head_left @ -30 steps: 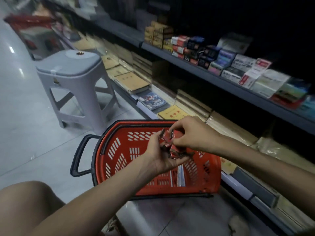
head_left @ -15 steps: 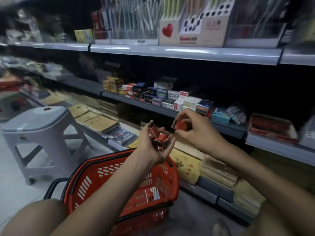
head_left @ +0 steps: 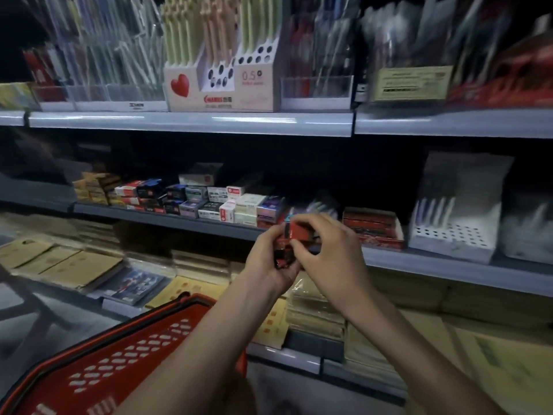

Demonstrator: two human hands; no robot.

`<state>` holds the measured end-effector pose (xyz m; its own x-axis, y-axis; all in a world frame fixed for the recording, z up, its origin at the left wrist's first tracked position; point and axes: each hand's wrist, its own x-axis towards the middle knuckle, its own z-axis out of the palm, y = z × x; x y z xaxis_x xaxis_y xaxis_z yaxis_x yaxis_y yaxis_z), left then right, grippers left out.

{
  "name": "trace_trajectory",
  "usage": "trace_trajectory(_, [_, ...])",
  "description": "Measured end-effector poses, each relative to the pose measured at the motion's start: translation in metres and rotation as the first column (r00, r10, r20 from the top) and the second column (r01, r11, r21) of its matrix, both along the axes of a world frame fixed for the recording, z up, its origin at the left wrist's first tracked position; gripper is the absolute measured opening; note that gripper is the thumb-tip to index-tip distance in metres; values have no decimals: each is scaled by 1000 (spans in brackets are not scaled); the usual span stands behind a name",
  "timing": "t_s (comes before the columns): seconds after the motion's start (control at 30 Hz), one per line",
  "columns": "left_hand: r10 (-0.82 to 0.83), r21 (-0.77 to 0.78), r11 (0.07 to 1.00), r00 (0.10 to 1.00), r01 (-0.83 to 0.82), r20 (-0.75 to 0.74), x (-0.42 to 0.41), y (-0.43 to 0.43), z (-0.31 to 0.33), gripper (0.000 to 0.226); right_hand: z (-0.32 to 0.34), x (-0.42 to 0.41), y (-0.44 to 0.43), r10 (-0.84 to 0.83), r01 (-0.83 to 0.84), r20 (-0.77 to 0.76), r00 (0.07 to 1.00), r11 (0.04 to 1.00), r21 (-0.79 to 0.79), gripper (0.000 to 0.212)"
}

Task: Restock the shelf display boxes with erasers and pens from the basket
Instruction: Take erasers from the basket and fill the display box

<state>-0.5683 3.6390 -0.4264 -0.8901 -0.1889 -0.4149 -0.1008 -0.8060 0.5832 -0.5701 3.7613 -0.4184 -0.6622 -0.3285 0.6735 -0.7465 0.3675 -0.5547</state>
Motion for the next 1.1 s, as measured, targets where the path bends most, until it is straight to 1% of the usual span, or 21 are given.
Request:
trace_trajectory(0.07, [-31, -6, 999, 999, 31, -9, -21, 13, -10, 20, -8, -11, 14, -53, 53, -10, 999, 998, 37, 33])
trace_trajectory(0.17, [-109, 8, 994, 993, 109, -49, -46, 33, -22, 22, -21, -28, 34, -109, 106, 33, 993, 991, 83, 34])
trace_trajectory(0.23, [-160, 25, 986, 984, 162, -76, -58, 47, -27, 19, -25, -36, 46, -150, 144, 54, 987, 985, 95, 37])
trace_trajectory(0.3, [-177, 48, 982, 980, 182, -88, -66, 61, -31, 15, -28, -42, 57, -188, 182, 72, 980, 980, 85, 40])
trace_trajectory(0.37, [-177, 71, 981, 981, 182, -74, -72, 74, -32, 14, -30, -47, 67, -225, 227, 137, 965, 974, -5, 40])
trace_trajectory(0.47, [-167, 179, 968, 984, 175, -58, -83, 83, -33, 12, -27, -58, 83, -228, 293, 314, 922, 939, -178, 38])
trace_trajectory(0.53, [-146, 254, 955, 989, 150, -36, -91, 85, -33, 22, -24, -67, 93, -177, 299, 396, 901, 915, -271, 34])
trace_trajectory(0.57, [-135, 271, 953, 991, 134, -15, -94, 86, -33, 25, -21, -73, 97, -156, 302, 425, 892, 904, -302, 29])
trace_trajectory(0.67, [-125, 297, 949, 991, 109, 37, -104, 88, -30, 33, -12, -94, 106, -128, 329, 503, 855, 883, -335, 12])
trace_trajectory(0.73, [-143, 299, 946, 989, 128, 28, -114, 88, -23, 34, -5, -111, 108, -144, 353, 539, 830, 883, -309, 12])
trace_trajectory(0.83, [-164, 298, 941, 986, 161, -13, -128, 86, -13, 33, 4, -135, 110, -175, 370, 558, 811, 892, -259, 23])
trace_trajectory(0.9, [-168, 299, 938, 984, 176, -53, -134, 84, -8, 34, 5, -147, 112, -173, 378, 557, 812, 883, -276, 29])
trace_trajectory(1.0, [-185, 253, 946, 978, 205, -98, -139, 82, -4, 24, 0, -162, 121, -250, 427, 505, 826, 862, -272, 25])
trace_trajectory(1.1, [-208, 158, 961, 970, 226, -123, -134, 85, -10, 21, -13, -170, 129, -345, 467, 448, 825, 862, -197, 18])
